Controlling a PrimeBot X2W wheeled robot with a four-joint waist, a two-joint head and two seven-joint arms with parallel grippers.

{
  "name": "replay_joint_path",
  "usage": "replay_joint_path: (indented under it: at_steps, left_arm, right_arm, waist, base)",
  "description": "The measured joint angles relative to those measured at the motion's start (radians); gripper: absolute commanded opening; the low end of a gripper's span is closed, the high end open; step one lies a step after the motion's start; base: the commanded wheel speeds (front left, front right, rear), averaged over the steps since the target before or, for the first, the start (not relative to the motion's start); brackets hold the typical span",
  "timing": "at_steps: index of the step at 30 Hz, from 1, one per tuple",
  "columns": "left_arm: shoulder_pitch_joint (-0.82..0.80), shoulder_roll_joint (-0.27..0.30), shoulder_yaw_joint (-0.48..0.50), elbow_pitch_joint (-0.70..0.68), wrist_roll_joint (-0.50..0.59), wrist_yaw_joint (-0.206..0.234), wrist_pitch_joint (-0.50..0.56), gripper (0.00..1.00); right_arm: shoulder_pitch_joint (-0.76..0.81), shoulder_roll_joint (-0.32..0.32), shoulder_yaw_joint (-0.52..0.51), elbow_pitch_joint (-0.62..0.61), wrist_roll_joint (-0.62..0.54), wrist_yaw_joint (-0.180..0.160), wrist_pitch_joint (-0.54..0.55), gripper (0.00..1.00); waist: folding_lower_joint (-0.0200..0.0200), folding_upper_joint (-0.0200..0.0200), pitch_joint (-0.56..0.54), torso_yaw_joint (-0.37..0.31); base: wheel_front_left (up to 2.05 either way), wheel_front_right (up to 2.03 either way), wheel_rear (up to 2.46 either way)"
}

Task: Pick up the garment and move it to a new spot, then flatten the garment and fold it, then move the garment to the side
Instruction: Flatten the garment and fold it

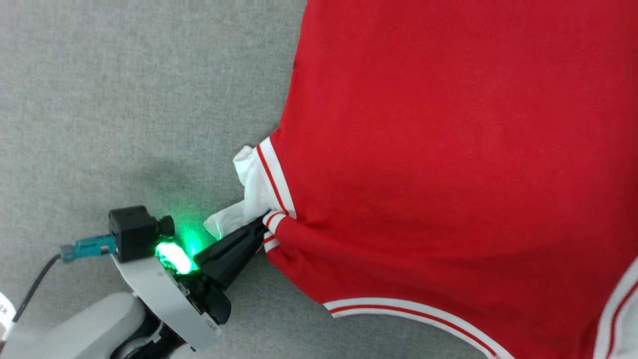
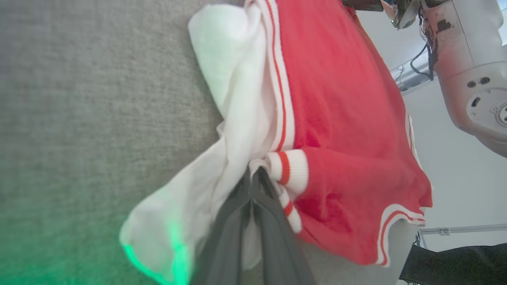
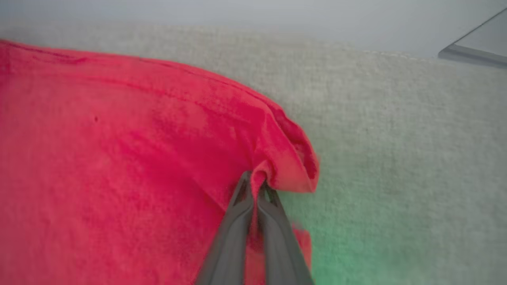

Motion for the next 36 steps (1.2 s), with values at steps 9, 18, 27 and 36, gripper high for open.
replay_joint_path:
  at_steps: [9, 18, 27, 36]
  left_arm:
    - [0.083, -0.005, 0.059, 0.039, 0.015, 0.014, 0.009, 0.0]
    - [0.136, 0.019, 0.105, 0.061, 0.025, 0.023, 0.009, 0.0]
    - [0.155, 0.026, 0.121, 0.065, 0.034, 0.023, 0.009, 0.0]
    - [0.17, 0.044, 0.122, 0.056, 0.04, 0.023, 0.009, 0.0]
  right_arm:
    - [0.482, -0.15, -0.007, -0.45, 0.292, 0.0, 0.207, 0.0]
    - [0.978, -0.101, -0.118, -0.825, 0.428, 0.0, 0.305, 0.0]
    - [1.306, 0.009, -0.08, -0.989, 0.452, 0.0, 0.272, 0.0]
    - [1.475, 0.055, 0.046, -0.941, 0.446, 0.0, 0.192, 0.0]
  waist:
    - [0.0, 0.0, -0.119, -0.044]
    - [0.0, 0.0, -0.221, -0.096]
    - [0.0, 0.0, -0.281, -0.14]
    - [0.0, 0.0, -0.302, -0.173]
  base:
    - [0.0, 0.0, 0.0]
    - [0.0, 0.0, 0.0]
    - [0.0, 0.0, 0.0]
    - [0.0, 0.0, 0.0]
